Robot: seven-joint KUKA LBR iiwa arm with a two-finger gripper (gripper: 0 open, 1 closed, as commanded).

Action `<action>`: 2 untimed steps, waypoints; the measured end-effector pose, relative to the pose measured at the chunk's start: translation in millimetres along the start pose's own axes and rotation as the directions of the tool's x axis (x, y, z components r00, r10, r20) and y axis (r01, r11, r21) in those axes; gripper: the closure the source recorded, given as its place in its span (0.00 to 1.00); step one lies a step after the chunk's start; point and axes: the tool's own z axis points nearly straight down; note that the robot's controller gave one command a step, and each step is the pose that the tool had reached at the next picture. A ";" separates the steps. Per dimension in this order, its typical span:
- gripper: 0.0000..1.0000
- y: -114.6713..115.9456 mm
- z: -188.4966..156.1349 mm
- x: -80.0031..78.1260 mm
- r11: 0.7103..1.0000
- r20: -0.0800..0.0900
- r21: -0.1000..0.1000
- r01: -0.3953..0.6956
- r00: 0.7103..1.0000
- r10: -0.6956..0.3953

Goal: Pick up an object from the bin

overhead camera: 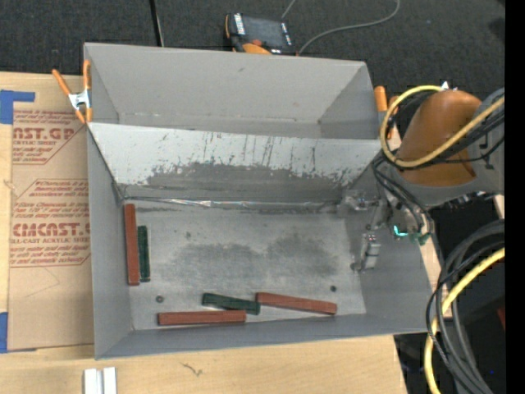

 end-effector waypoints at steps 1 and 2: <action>0.00 31.2 -62.8 -16.4 0.984 0.013 0.003 0.180 0.984 -0.180; 0.00 100.6 -19.7 5.7 0.945 0.004 -0.001 0.326 0.945 -0.326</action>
Offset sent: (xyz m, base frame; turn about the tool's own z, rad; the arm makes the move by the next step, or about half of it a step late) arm 0.0149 0.0298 0.0611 -0.1791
